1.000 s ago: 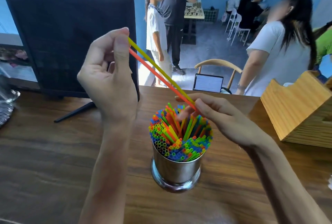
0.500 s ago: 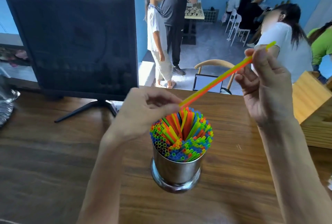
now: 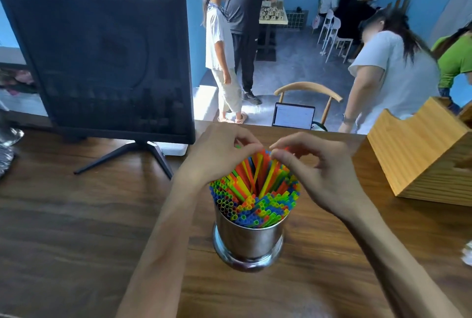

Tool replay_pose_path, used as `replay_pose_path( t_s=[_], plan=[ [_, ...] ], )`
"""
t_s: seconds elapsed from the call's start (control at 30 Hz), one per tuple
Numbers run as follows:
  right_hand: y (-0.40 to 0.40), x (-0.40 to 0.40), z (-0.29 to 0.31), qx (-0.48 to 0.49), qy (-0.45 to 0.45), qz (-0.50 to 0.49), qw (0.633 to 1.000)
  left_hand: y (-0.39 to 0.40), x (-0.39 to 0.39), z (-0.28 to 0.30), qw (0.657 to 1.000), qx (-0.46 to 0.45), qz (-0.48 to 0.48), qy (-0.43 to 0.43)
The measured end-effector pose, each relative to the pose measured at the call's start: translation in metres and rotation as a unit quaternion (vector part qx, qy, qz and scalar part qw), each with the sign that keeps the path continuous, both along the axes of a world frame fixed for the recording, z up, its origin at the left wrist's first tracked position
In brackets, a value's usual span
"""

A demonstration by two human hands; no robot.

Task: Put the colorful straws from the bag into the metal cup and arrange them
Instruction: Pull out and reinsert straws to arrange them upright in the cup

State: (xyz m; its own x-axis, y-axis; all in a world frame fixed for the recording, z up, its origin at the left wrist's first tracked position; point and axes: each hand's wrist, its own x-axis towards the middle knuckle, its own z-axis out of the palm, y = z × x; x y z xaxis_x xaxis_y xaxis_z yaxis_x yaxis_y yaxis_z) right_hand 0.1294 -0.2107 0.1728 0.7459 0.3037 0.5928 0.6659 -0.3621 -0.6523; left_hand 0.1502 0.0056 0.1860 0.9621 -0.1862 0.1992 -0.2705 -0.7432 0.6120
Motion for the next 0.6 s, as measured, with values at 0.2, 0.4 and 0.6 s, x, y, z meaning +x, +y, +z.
replay_pose_path(
  t_s=[0.2, 0.4, 0.6],
  plan=[
    [-0.001, 0.001, -0.011, -0.051, 0.059, 0.009, 0.997, -0.003, -0.004, 0.008, 0.999, -0.026, 0.009, -0.035],
    [0.003, 0.013, -0.003, 0.04, 0.114, 0.015, 0.993, -0.01, -0.018, 0.043, 0.964, -0.201, 0.023, -0.173],
    [0.013, 0.017, 0.001, 0.036, 0.111, 0.09, 0.989, -0.011, -0.036, 0.069, 0.862, -0.357, 0.02, -0.359]
  ],
)
